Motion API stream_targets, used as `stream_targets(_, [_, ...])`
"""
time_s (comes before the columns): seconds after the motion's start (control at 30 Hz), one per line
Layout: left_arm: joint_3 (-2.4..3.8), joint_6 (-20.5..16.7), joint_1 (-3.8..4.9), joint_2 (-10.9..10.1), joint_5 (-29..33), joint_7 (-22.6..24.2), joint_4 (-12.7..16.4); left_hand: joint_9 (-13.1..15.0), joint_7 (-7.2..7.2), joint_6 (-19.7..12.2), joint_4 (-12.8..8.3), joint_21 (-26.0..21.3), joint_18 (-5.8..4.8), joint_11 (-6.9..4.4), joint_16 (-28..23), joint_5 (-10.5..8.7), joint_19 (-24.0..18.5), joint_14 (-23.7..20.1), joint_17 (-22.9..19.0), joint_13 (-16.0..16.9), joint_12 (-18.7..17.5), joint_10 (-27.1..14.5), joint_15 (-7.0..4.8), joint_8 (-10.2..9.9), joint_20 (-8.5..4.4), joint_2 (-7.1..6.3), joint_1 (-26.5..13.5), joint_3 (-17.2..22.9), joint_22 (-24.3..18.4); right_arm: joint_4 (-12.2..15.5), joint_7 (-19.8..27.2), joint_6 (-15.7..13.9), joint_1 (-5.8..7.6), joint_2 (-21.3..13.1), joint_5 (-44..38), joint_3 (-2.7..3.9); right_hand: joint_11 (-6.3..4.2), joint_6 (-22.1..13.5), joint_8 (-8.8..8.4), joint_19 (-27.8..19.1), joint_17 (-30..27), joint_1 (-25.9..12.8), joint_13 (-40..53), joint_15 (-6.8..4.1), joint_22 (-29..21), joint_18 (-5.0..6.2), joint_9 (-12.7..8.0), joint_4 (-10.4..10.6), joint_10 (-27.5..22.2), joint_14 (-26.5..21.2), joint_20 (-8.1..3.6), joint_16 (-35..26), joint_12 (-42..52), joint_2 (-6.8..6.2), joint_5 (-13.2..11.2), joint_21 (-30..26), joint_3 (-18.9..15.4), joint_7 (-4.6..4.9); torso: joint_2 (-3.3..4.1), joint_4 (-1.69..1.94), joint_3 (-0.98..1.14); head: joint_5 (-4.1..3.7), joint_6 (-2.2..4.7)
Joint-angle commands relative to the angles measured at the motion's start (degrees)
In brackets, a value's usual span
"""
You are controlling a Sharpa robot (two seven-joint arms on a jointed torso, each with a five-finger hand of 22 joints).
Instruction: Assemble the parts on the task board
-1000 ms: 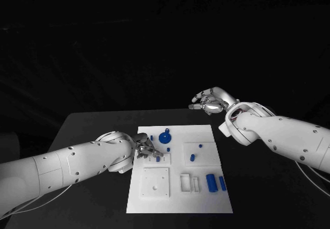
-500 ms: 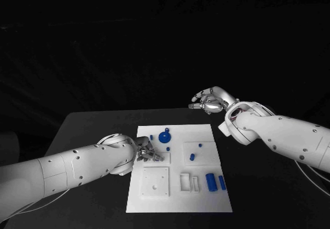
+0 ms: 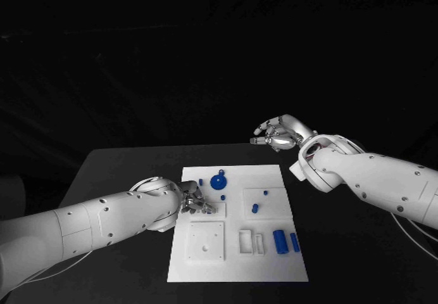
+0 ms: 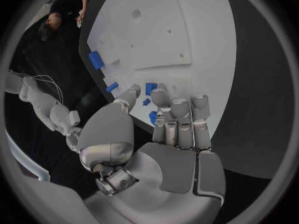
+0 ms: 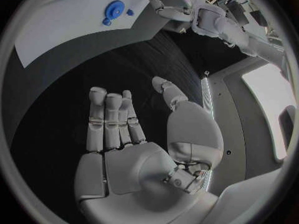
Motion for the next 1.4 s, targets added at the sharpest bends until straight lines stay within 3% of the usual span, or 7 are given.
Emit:
stream_targets(0.03, [0.01, 1.1, -0.15, 0.4, -0.4, 0.2, -0.2, -0.2, 0.07, 0.5, 0.0, -0.3, 0.20, 0.14, -0.2, -0.24, 0.2, 0.2, 0.1, -0.1, -0.2, 0.4, -0.23, 0.2, -7.54, 0.86, 0.4, -0.2, 0.0, 0.0, 0.3, 0.7, -0.03, 0.1, -0.2, 0.01, 0.03, -0.6, -0.07, 0.5, -0.1, -0.3, -0.1, 0.07, 0.2, 2.74, -0.1, 0.3, -0.2, -0.4, -0.11, 0.3, 0.4, -0.02, 0.3, -0.2, 0.1, 0.86, 0.00, -0.02, 0.00, 0.01, -0.01])
stream_targets(0.67, [-0.15, 2.4, -0.37, 1.4, -0.1, 0.5, -1.3, -1.3, -0.26, 1.6, -4.1, -0.2, 0.13, -0.19, 0.0, -0.28, 0.5, 0.7, 0.3, 0.0, -0.1, 1.0, -0.52, 1.1, -7.61, 4.80, 3.5, -2.1, 0.3, 0.1, 0.2, 0.8, -0.03, 0.0, -0.2, 0.01, 0.04, -0.5, -0.05, 0.5, -0.1, -0.3, -0.1, 0.08, 0.3, 2.74, -0.1, 0.4, -0.2, -0.4, -0.11, 0.3, 0.4, 0.06, 0.4, -0.2, 0.2, 0.86, -0.01, 0.01, 0.03, -0.04, -0.17])
stream_targets(0.93, [-0.16, 3.0, -0.37, 1.3, 1.4, 0.8, -1.2, -2.3, 0.03, 1.3, -9.0, -0.2, -0.12, 0.07, -0.1, 0.33, 0.6, 0.8, 0.3, -0.1, -0.2, 1.2, -0.27, 0.9, -7.49, 6.32, 7.6, -1.1, 0.4, 0.2, 0.2, 0.9, -0.03, -0.1, -0.2, 0.01, 0.04, -0.5, -0.04, 0.5, -0.1, -0.2, -0.1, 0.08, 0.3, 2.74, -0.1, 0.4, -0.2, -0.4, -0.12, 0.3, 0.5, 0.10, 0.4, -0.2, 0.2, 0.86, -0.02, 0.02, 0.05, -0.12, -0.32])
stream_targets(1.0, [-0.16, 2.9, -0.37, 1.2, 2.0, 0.8, -1.2, -2.5, 0.03, 1.4, -9.0, -0.3, -0.16, 0.14, -0.2, -3.10, 0.9, 0.8, 0.3, -0.2, -0.2, 1.3, -0.25, 0.9, -7.48, 5.98, 8.8, 0.9, 0.3, 0.2, 0.2, 0.9, -0.03, -0.1, -0.2, 0.01, 0.04, -0.5, -0.04, 0.5, -0.1, -0.2, -0.2, 0.08, 0.3, 2.74, -0.1, 0.4, -0.2, -0.4, -0.12, 0.3, 0.5, 0.11, 0.4, -0.2, 0.2, 0.86, -0.02, 0.02, 0.06, -0.12, -0.31])
stream_targets(1.03, [-0.16, 2.8, -0.37, 1.2, 2.1, 0.9, -1.2, -2.7, 0.07, 1.5, -8.9, -0.4, -0.21, 0.12, -0.2, -3.40, 0.9, 0.9, 0.3, -0.2, -0.3, 1.3, -0.23, 0.8, -7.45, 5.71, 9.3, 1.9, 0.3, 0.2, 0.2, 0.9, -0.03, -0.1, -0.2, 0.01, 0.04, -0.5, -0.04, 0.5, -0.1, -0.2, -0.2, 0.08, 0.3, 2.74, -0.1, 0.4, -0.2, -0.4, -0.12, 0.3, 0.5, 0.11, 0.4, -0.2, 0.2, 0.86, -0.02, 0.02, 0.05, -0.12, -0.31])
stream_targets(1.33, [-0.13, 1.4, -0.38, 0.8, 3.6, 1.3, -1.0, -3.6, 0.29, 1.2, -8.1, -0.4, -0.55, 0.36, -0.3, -3.38, 1.3, 1.0, 0.3, -0.3, -0.3, 1.5, -0.02, 0.5, -7.32, 7.12, 9.9, 6.3, 0.4, -0.1, 0.2, 0.9, -0.04, 0.0, -0.2, 0.01, 0.05, -0.5, -0.02, 0.5, -0.1, -0.3, -0.2, 0.09, 0.3, 2.74, -0.1, 0.6, -0.2, -0.4, -0.11, 0.3, 0.5, 0.16, 0.5, -0.3, 0.2, 0.87, -0.01, 0.02, 0.03, -0.14, -0.37])
stream_targets(1.4, [-0.12, 1.2, -0.37, 0.8, 3.8, 1.4, -1.0, -3.8, 0.36, 1.2, -7.3, -0.4, -0.62, 0.43, -0.3, -3.70, 1.4, 1.1, 0.3, -0.3, -0.3, 1.5, 0.06, 0.5, -7.30, 6.66, 10.1, 8.5, 0.4, -0.1, 0.3, 0.9, -0.07, 0.1, -0.2, 0.01, 0.05, -0.5, -0.02, 0.5, -0.1, -0.3, -0.2, 0.09, 0.3, 2.74, -0.1, 0.6, -0.2, -0.4, -0.11, 0.3, 0.5, 0.16, 0.6, -0.3, 0.2, 0.87, -0.01, 0.04, 0.05, -0.12, -0.37])
